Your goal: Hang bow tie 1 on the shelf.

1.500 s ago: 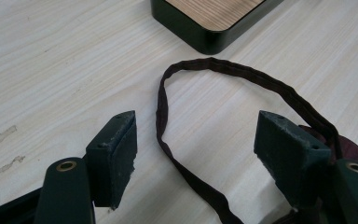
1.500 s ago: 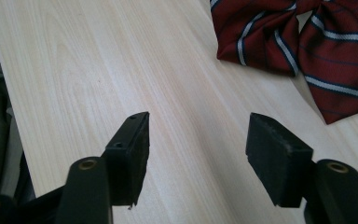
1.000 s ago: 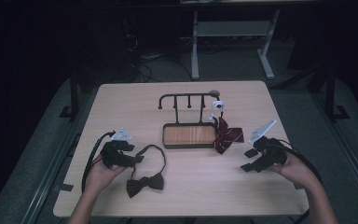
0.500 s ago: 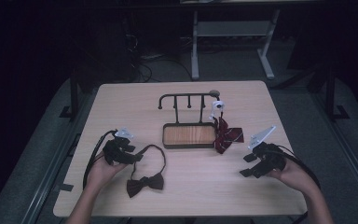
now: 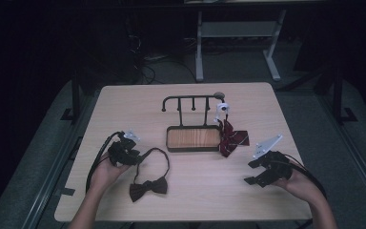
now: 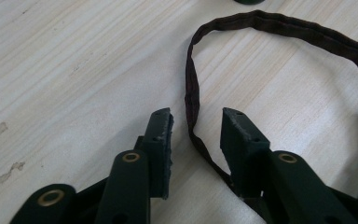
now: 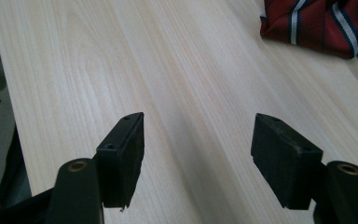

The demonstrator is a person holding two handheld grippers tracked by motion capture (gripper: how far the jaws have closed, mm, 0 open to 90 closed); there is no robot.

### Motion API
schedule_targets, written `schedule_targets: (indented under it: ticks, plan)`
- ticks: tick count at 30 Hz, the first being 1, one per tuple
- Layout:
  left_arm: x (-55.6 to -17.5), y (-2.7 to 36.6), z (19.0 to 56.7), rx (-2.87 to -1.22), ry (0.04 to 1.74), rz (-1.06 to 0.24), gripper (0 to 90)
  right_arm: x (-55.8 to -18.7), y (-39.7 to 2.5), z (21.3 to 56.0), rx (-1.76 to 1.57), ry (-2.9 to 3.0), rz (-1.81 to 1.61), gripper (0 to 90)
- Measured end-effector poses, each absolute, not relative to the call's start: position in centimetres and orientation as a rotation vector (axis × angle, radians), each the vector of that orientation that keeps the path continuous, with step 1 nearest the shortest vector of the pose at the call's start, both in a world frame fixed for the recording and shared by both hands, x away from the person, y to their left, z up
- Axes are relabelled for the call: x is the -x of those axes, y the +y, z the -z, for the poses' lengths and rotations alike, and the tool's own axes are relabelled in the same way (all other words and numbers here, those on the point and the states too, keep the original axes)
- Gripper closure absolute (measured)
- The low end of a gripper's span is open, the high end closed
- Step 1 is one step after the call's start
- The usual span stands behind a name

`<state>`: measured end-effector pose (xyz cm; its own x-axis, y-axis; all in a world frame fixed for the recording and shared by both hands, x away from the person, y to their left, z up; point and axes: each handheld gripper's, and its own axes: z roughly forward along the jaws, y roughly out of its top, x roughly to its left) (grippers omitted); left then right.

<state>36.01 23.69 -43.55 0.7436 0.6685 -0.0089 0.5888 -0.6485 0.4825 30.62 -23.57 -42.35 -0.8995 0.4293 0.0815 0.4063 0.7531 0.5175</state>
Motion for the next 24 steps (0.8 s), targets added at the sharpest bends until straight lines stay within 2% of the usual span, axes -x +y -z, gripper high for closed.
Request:
schedule_targets:
  ticks: [14, 24]
  plan:
    - [-36.37, 23.95, 44.08, -2.539, 0.929, -0.214, 83.2, -30.27, -23.92, 42.39, -0.735, 2.871, -0.853, 34.2]
    - [-36.52, 23.87, 44.25, -2.546, 0.928, -0.192, 87.6, -30.12, -24.24, 42.16, -0.749, 2.852, -0.874, 33.8]
